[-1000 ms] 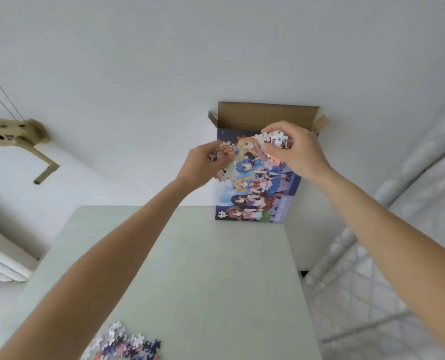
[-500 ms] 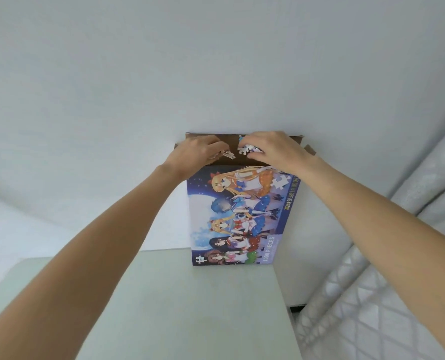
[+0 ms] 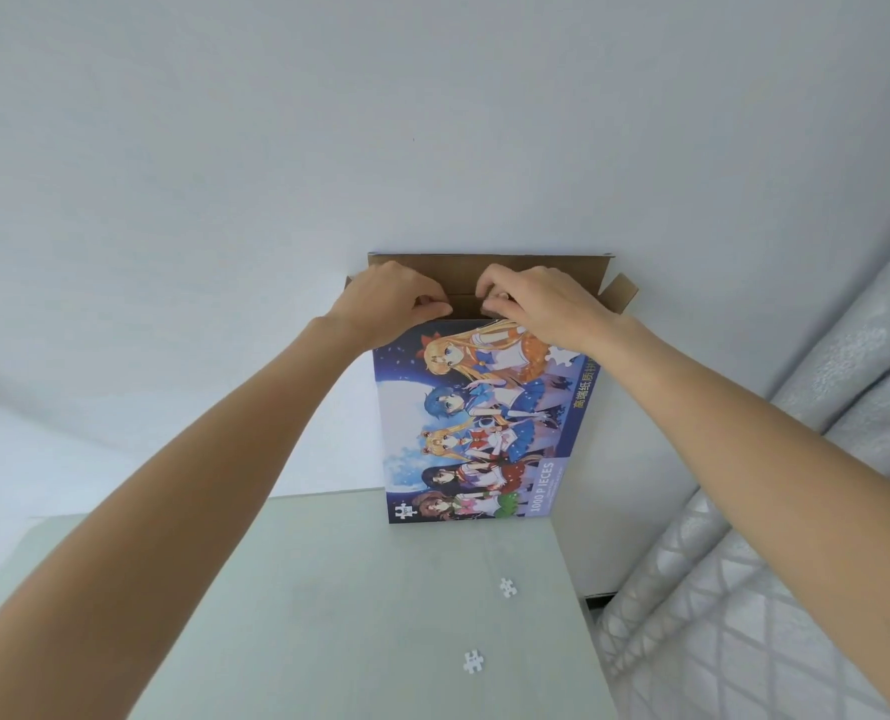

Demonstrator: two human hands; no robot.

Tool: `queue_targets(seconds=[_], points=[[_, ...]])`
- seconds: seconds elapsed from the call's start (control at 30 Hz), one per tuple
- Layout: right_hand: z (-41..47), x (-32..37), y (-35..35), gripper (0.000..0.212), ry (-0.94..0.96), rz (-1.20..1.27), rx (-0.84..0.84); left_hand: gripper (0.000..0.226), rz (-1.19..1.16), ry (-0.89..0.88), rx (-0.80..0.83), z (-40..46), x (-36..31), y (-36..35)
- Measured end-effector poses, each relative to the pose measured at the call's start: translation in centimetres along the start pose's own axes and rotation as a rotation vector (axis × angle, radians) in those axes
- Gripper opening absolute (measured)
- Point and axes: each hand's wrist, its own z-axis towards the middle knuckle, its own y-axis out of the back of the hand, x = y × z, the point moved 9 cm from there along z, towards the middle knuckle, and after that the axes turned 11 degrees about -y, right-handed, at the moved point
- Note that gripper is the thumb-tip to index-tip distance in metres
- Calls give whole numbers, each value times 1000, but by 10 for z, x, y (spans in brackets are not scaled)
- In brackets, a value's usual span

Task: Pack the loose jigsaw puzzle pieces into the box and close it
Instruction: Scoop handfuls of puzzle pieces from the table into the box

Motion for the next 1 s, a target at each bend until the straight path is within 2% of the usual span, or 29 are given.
queue_targets(seconds=[0.1, 0.23, 0.37, 0.47, 0.57, 0.67, 0.73, 0.83, 0.9, 1.0], points=[[-1, 8, 6, 21, 34, 40, -45, 19, -90, 45, -69, -7, -5, 6], [-6, 12, 3, 27, 13, 53, -25, 15, -246, 123, -106, -22, -4, 6], [-30, 22, 12, 30, 21, 115, -152, 17, -128, 112, -212, -43, -14, 18], [-76, 40, 16, 25, 108, 124, -330, 19, -7, 26, -421, -80, -44, 36], [-135, 45, -30, 21, 67, 175, -317, 17, -74, 59, -481, -136, -74, 10], [-185, 34, -107, 20, -87, 252, -164, 17, -231, 260, -332, -195, -81, -55], [-213, 21, -167, 24, -235, 266, 32, 18, -301, 416, -152, -245, -81, -105], [-257, 3, -266, 45, -429, 192, 380, 21, -422, 615, 125, -325, -92, -176], [-282, -4, -312, 62, -562, 147, 545, 25, -458, 669, 281, -371, -107, -205], [-293, -7, -336, 69, -678, 95, 533, 29, -436, 716, 329, -414, -118, -217]])
